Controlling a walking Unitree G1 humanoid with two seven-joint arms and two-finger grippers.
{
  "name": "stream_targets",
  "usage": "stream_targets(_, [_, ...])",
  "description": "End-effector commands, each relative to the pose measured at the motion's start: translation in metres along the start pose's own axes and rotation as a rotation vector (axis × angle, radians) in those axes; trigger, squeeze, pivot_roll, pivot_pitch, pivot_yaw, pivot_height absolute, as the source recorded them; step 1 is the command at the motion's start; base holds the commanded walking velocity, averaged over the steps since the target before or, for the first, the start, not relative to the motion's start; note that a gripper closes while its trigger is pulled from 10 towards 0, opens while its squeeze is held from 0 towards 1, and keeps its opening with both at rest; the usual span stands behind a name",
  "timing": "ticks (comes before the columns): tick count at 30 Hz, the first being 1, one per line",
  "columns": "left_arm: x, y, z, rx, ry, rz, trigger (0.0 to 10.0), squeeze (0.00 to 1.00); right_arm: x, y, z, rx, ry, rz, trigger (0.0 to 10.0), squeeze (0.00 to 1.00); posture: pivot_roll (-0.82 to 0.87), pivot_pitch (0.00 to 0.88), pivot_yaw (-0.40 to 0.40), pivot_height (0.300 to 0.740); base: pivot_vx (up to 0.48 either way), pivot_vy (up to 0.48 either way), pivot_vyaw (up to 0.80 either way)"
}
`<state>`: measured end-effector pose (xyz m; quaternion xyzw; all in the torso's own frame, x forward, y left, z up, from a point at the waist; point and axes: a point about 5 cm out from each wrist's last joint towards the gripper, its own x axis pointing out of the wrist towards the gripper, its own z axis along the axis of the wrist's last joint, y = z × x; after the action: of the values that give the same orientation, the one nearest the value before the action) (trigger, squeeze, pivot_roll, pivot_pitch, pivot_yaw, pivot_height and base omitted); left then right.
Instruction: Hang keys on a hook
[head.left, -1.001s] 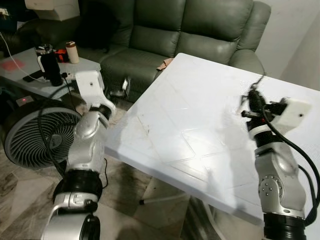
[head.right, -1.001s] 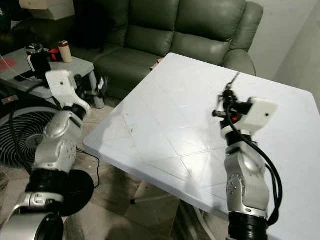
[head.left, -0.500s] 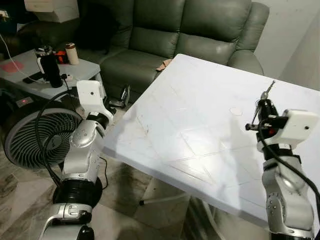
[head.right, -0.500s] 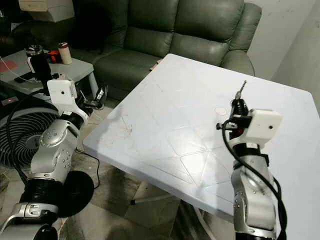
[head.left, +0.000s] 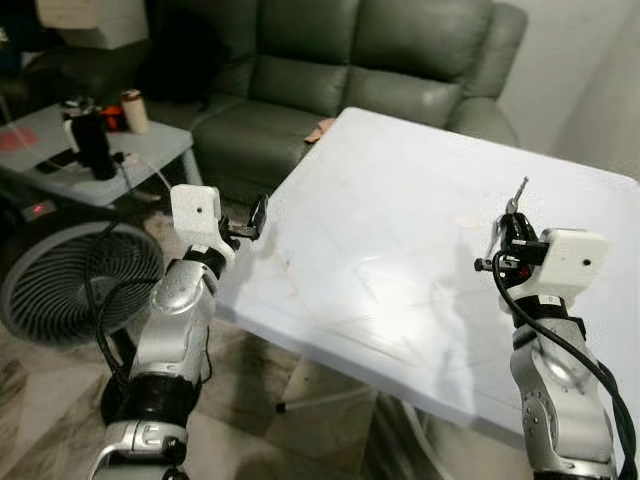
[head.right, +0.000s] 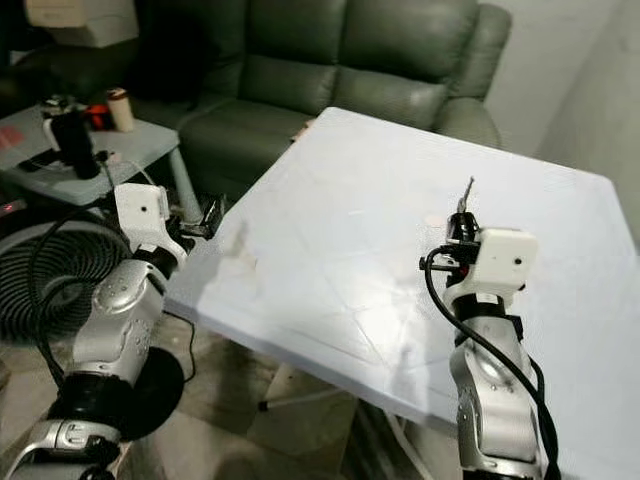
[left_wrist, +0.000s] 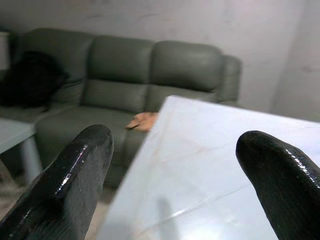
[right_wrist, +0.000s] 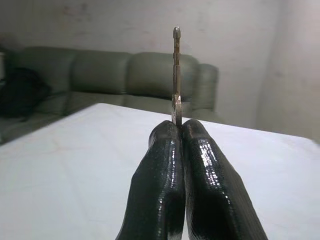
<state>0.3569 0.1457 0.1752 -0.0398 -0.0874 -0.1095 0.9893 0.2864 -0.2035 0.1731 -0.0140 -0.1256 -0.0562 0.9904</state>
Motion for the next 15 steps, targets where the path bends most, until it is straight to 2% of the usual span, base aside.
stream_targets(1, [0.0034, -0.0024, 0.0012, 0.0, -0.002, -0.013, 10.0, 0.0, 0.0026, 0.0001, 0.0009, -0.002, 0.001, -0.008, 10.0, 0.0, -0.02, 0.0, -0.024, 0.74, 0.0, 0.0, -0.77])
stream_targets(15, [0.0058, -0.0027, 0.004, -0.013, -0.014, -0.017, 10.0, 0.0, 0.0053, 0.0018, 0.0018, 0.0, 0.001, -0.012, 10.0, 0.0, -0.02, 0.0, -0.023, 0.74, 0.0, 0.0, -0.77])
